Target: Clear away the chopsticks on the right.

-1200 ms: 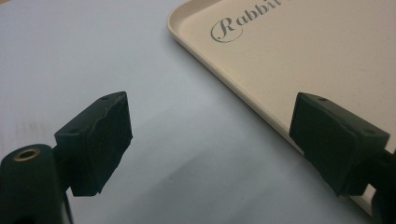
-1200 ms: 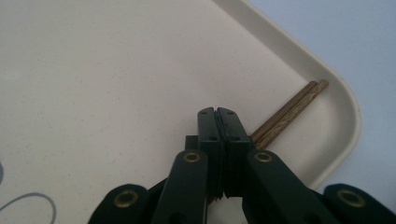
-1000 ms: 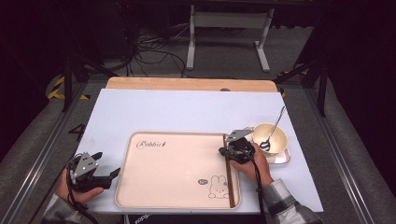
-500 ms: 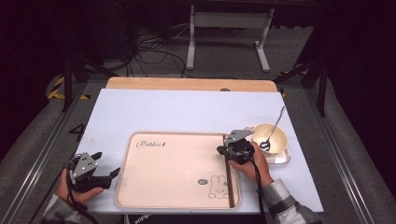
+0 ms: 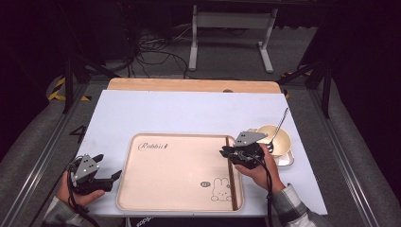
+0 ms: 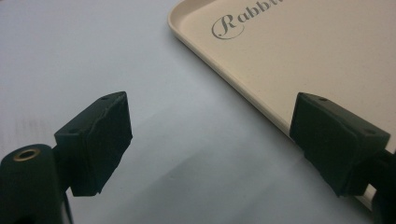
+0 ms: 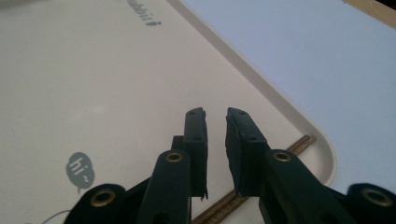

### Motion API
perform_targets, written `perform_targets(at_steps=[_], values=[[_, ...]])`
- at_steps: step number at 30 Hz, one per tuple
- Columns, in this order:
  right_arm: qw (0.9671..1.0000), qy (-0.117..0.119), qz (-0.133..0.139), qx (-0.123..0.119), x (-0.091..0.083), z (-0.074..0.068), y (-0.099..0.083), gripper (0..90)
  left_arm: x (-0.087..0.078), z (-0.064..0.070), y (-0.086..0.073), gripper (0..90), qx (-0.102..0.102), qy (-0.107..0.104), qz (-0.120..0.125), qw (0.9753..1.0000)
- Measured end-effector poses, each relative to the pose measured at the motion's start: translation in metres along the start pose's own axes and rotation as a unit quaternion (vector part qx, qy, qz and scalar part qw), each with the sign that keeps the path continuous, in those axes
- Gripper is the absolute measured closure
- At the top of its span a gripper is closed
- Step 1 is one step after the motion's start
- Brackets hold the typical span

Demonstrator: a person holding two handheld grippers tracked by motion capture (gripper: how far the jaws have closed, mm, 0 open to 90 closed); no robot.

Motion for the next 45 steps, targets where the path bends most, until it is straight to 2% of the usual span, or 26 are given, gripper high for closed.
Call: perform_targets(at_steps=[7, 12, 18, 20, 24, 28, 37, 45], values=[[0.9995, -0.022, 0.022, 0.008, -0.026, 0.008, 0.0, 71.4, 0.001, 0.0, 0.0, 13.8, 0.003, 0.004, -0.004, 1.0], [0.9986, -0.04, 0.027, 0.021, -0.039, 0.018, -0.003, 59.7, 0.001, 0.0, 0.0, 13.8, 0.003, 0.004, -0.004, 1.0], [0.9956, -0.078, 0.035, 0.038, -0.053, 0.032, -0.006, 47.6, 0.002, 0.0, 0.0, 13.7, 0.003, 0.005, -0.006, 1.0], [0.9937, -0.091, 0.042, 0.051, -0.058, 0.037, -0.006, 41.6, 0.002, 0.0, -0.001, 13.8, 0.002, 0.004, -0.007, 1.0], [0.9873, -0.131, 0.049, 0.076, -0.069, 0.05, -0.009, 27.3, 0.003, 0.0, -0.001, 13.9, 0.004, 0.003, -0.008, 1.0], [0.9813, -0.155, 0.057, 0.099, -0.077, 0.063, -0.014, 23.2, 0.003, 0.001, -0.001, 14.0, 0.007, 0.002, -0.011, 0.9999], [0.9726, -0.179, 0.064, 0.134, -0.092, 0.087, -0.027, 24.9, 0.004, 0.001, -0.001, 13.9, 0.006, -0.002, -0.01, 0.9999], [0.9654, -0.192, 0.055, 0.168, -0.094, 0.108, -0.045, 26.4, 0.004, 0.001, -0.001, 13.9, 0.005, -0.001, -0.01, 0.9999]])
Point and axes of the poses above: each handheld gripper's, and its own axes: x roughly forward along the jaws, y roughly out of its top, z roughly to its right, the point moved 4 cm from there along x, roughly forward along the jaws, and after that the axes turned 5 degrees about -z, right-handed, at the moved point
